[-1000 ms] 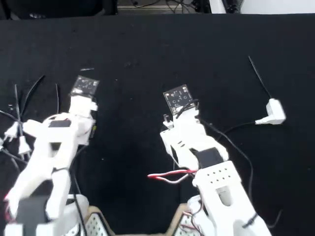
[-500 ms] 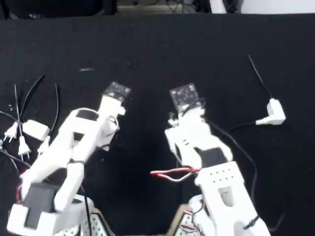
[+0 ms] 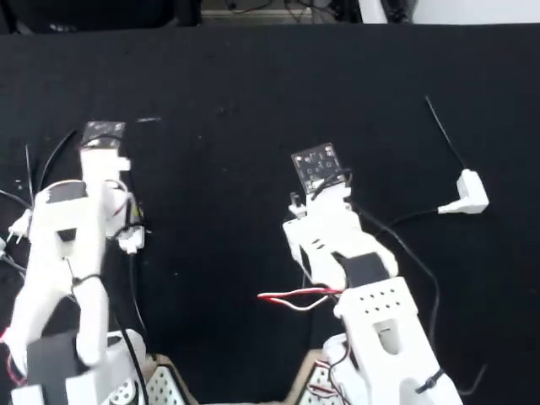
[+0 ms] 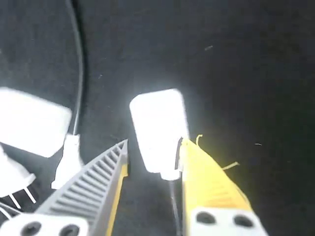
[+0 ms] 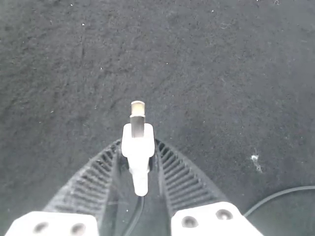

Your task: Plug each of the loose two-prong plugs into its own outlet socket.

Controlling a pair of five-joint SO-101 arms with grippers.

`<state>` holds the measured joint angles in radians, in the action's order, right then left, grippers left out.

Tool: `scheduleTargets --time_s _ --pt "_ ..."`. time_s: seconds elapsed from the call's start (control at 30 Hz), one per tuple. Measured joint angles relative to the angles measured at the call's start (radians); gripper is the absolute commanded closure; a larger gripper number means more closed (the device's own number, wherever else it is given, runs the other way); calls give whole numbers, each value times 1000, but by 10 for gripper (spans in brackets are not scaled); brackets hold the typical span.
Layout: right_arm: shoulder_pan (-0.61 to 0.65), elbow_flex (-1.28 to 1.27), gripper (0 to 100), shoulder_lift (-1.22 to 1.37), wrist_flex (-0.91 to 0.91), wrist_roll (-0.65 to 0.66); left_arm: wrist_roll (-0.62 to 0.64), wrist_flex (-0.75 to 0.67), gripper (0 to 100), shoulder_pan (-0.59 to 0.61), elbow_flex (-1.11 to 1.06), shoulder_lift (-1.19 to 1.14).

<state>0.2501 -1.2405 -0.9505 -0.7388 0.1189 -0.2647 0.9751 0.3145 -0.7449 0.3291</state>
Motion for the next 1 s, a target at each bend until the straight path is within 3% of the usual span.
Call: scheduleTargets --time_s 0.23,0.5,0.8,1.0 --pt "0 0 988 0 0 0 2 -104 823 49 69 -138" --pt "0 0 988 0 0 0 3 -110 823 49 149 -255" --pt "0 0 988 0 0 0 6 -75 823 -218 133 -307" --pt "0 0 988 0 0 0 60 -80 823 -322 138 -307"
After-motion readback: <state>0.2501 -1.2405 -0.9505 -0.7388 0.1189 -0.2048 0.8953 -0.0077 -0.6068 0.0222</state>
